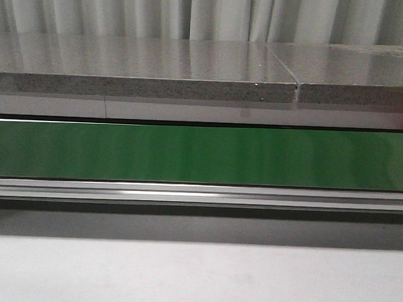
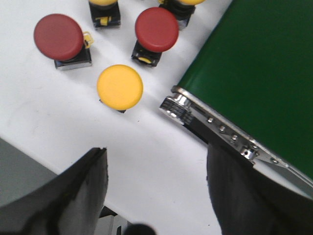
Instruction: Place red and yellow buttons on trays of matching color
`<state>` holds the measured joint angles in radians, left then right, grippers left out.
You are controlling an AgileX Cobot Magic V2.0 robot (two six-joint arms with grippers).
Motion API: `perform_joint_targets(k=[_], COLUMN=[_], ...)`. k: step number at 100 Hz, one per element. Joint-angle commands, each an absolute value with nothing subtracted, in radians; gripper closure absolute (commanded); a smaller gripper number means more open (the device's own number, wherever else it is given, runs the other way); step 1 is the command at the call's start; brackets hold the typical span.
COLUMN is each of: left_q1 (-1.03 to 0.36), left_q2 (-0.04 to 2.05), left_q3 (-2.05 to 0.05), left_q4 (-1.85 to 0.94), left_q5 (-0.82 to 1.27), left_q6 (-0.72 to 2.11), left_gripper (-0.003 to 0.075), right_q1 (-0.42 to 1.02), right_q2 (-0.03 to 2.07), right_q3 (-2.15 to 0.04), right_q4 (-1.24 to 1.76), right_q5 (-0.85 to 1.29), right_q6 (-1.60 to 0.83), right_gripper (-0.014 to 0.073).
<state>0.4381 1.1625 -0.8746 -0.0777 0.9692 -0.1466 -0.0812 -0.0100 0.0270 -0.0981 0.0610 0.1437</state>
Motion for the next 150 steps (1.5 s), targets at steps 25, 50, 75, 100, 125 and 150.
perform_joint_targets(k=[25,50,75,100,125,150], left_q1=[0.497,0.497,0.497,0.497,0.497,0.497], left_q2=[1.305,1.439,1.547,1.602,1.606,1.518], left_q3=[-0.927,-0.996,-1.035,-1.043,-1.043,-1.043], left_q4=[-0.1,-0.1,-0.1,-0.1,-0.1,-0.091], left_q5=[0.948,0.948,0.967,0.95,0.921,0.949], left_q6=[-0.158,-0.158,-0.158,-0.158,-0.145,-0.087], left_gripper=[0.029,0.029,0.029,0.03,0.0496,0.0548], right_q1=[-0.085,-0.085,-0.085,-0.085,-0.085,-0.085], right_q2=[-0.021,-0.021,-0.021,-0.021,-0.021,-0.021], right_q3=[0.012,0.012,0.012,0.012,0.012,0.012], right_q4=[-0.105,-0.105,-0.105,-0.105,-0.105,-0.105], right_q5=[-0.015,-0.015,-0.015,-0.015,-0.015,-0.015], right_q6=[0.143,0.143,0.143,0.143,0.143,0.143], right_gripper=[0.066,0.066,0.066,0.066,0.066,0.066])
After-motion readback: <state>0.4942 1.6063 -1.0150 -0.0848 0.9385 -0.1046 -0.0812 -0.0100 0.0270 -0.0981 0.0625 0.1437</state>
